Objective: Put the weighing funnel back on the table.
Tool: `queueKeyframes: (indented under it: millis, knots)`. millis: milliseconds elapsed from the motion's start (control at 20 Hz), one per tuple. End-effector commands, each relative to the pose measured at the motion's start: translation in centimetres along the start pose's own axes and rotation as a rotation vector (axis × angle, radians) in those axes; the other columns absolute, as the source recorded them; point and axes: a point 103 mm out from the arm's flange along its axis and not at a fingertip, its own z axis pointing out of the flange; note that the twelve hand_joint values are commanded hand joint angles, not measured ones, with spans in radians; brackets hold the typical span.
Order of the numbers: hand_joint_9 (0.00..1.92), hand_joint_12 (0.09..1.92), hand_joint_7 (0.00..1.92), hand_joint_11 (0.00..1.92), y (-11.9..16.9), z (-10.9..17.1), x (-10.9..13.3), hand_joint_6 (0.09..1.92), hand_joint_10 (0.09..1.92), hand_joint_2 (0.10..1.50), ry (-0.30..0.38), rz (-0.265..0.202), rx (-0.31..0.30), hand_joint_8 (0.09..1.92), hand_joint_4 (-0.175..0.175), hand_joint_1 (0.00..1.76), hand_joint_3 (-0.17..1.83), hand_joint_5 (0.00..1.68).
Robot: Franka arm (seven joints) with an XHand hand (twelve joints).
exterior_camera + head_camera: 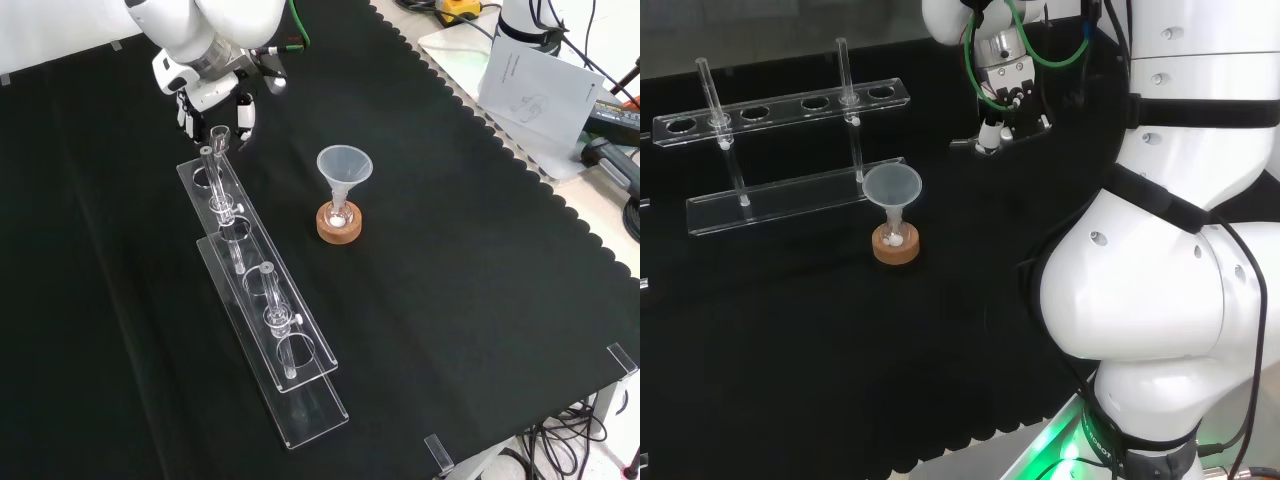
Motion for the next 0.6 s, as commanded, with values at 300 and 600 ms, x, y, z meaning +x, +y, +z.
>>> queueKeyframes:
  millis: [300,600]
  knots:
    - [1.11,1.00,0.77,0.84,1.3,1.8,0.9,0.58,0.18,0.67,-0.006,-0.006,-0.011,0.61,0.175,1.13,0.61,1.31]
    - [1.11,1.00,0.77,0.85,1.9,2.1,1.1,0.58,0.17,0.67,-0.006,-0.010,-0.015,0.62,0.175,1.13,0.60,1.31]
